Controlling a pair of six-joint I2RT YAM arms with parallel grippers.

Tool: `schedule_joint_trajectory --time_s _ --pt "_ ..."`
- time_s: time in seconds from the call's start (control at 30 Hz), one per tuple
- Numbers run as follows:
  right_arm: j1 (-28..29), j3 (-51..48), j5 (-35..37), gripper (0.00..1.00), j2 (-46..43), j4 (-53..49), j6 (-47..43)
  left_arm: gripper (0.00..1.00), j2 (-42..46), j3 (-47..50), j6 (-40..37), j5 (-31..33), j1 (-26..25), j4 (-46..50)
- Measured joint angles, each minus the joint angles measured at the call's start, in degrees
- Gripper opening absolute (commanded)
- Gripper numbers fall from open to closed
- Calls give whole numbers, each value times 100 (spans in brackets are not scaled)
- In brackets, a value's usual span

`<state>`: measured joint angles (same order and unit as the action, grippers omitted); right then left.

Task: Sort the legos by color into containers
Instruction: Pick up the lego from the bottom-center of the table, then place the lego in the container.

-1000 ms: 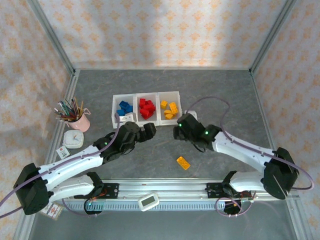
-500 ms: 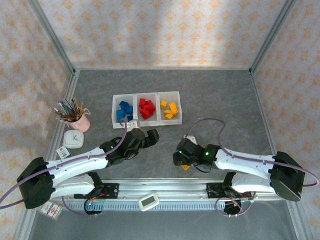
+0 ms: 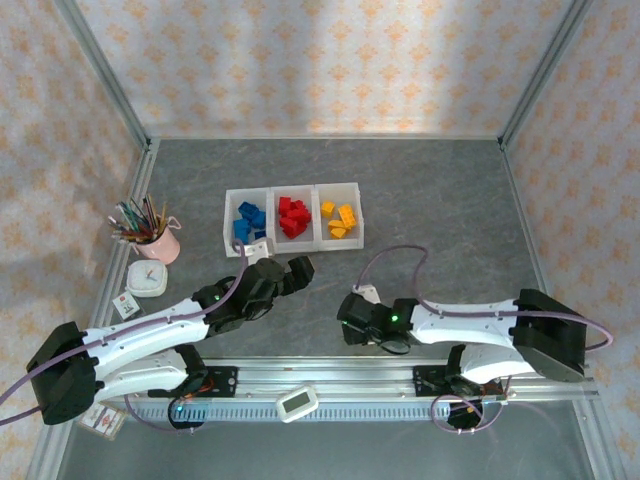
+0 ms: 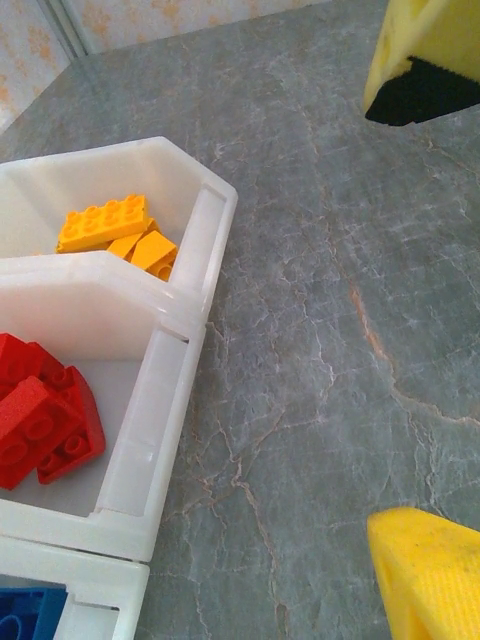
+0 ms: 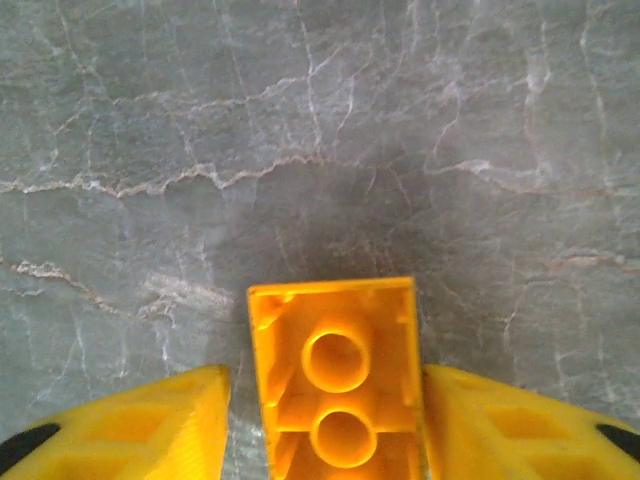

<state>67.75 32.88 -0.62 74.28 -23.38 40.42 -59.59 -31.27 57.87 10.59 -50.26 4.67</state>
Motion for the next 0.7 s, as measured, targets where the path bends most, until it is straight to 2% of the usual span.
schedule_joint_trajectory --time_s 0.07,0.13,0.37,0.57,0.7 --pt "0 76 109 35 50 -20 7 99 0 0 22 22 0 0" --pt "0 160 219 31 57 -44 -15 99 0 0 22 42 0 0" --pt "-212 938 586 29 26 -232 -304 99 4 -48 -35 186 57 155" --pt "-1368 1891 756 29 203 -17 -896 99 280 -332 -352 190 758 369" --pt "-2037 2656 815 29 999 404 -1432 99 468 -527 -612 195 1110 387"
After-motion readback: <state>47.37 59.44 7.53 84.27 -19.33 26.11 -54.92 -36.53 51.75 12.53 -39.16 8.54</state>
